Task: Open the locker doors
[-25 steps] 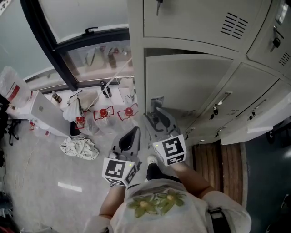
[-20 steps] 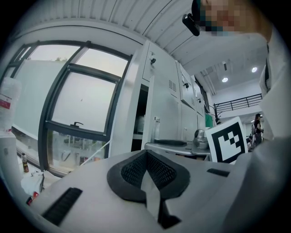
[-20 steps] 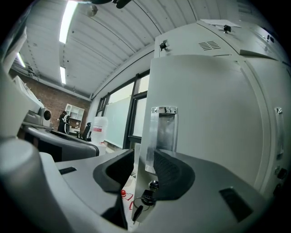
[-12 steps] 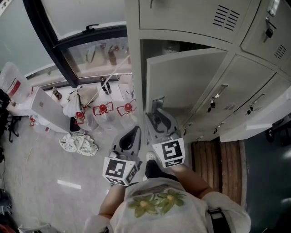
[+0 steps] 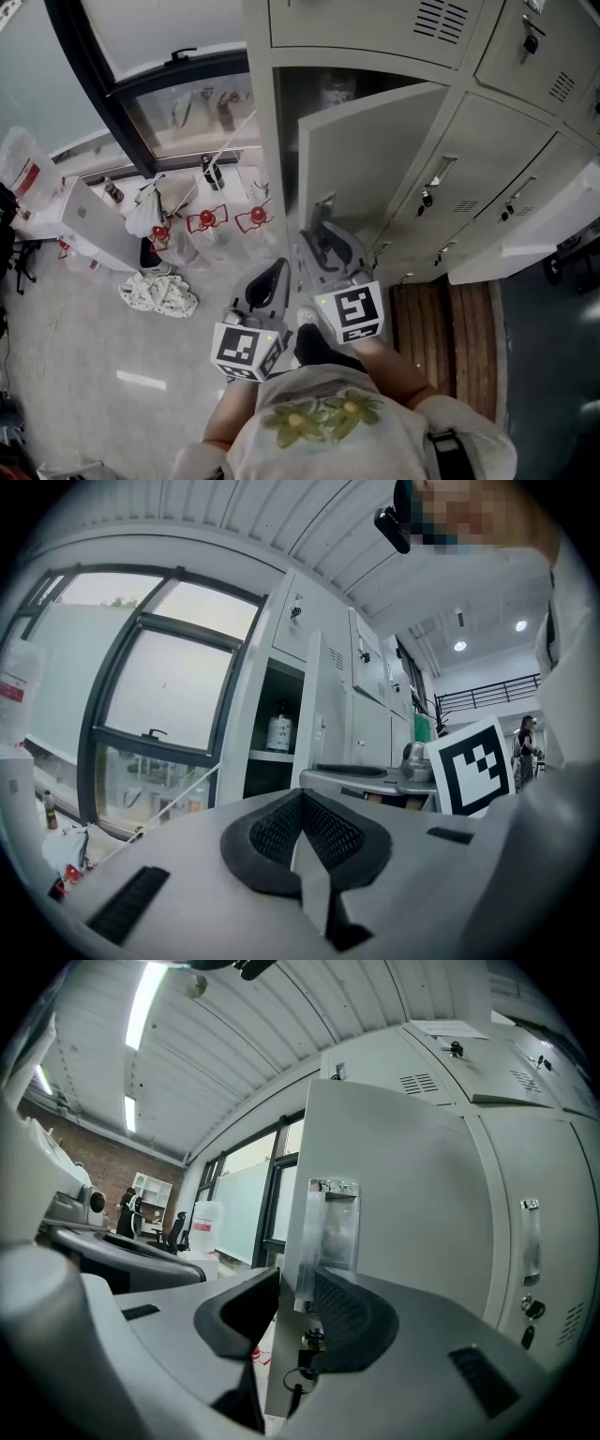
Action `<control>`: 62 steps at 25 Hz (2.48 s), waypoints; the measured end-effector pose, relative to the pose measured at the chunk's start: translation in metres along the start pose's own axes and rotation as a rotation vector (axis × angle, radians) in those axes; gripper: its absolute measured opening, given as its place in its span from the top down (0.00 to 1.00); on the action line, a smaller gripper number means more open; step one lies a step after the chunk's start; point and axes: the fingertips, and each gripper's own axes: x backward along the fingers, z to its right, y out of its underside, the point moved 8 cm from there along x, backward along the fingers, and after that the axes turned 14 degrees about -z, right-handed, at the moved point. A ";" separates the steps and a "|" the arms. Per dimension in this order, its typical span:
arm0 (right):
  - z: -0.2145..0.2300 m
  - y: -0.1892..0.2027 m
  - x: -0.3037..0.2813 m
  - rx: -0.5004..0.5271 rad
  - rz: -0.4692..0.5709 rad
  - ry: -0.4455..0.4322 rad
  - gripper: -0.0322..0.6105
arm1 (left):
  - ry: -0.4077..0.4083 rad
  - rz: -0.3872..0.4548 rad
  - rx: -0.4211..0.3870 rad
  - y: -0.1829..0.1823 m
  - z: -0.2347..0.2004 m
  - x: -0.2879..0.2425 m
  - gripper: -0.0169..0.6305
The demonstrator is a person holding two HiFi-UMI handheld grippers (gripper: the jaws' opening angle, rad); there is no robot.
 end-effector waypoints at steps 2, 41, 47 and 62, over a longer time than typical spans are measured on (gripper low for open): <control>0.000 0.001 0.006 -0.007 0.001 0.000 0.75 | 0.001 0.000 0.002 0.003 0.004 0.003 0.93; 0.031 0.027 0.092 -0.032 -0.006 -0.179 0.75 | -0.056 -0.051 -0.012 0.005 0.085 0.002 0.93; 0.038 0.032 0.104 -0.043 -0.004 -0.197 0.75 | -0.063 -0.059 -0.015 0.011 0.102 0.004 0.93; 0.057 0.046 0.141 -0.053 -0.001 -0.177 0.75 | -0.046 -0.056 -0.012 0.014 0.132 -0.003 0.93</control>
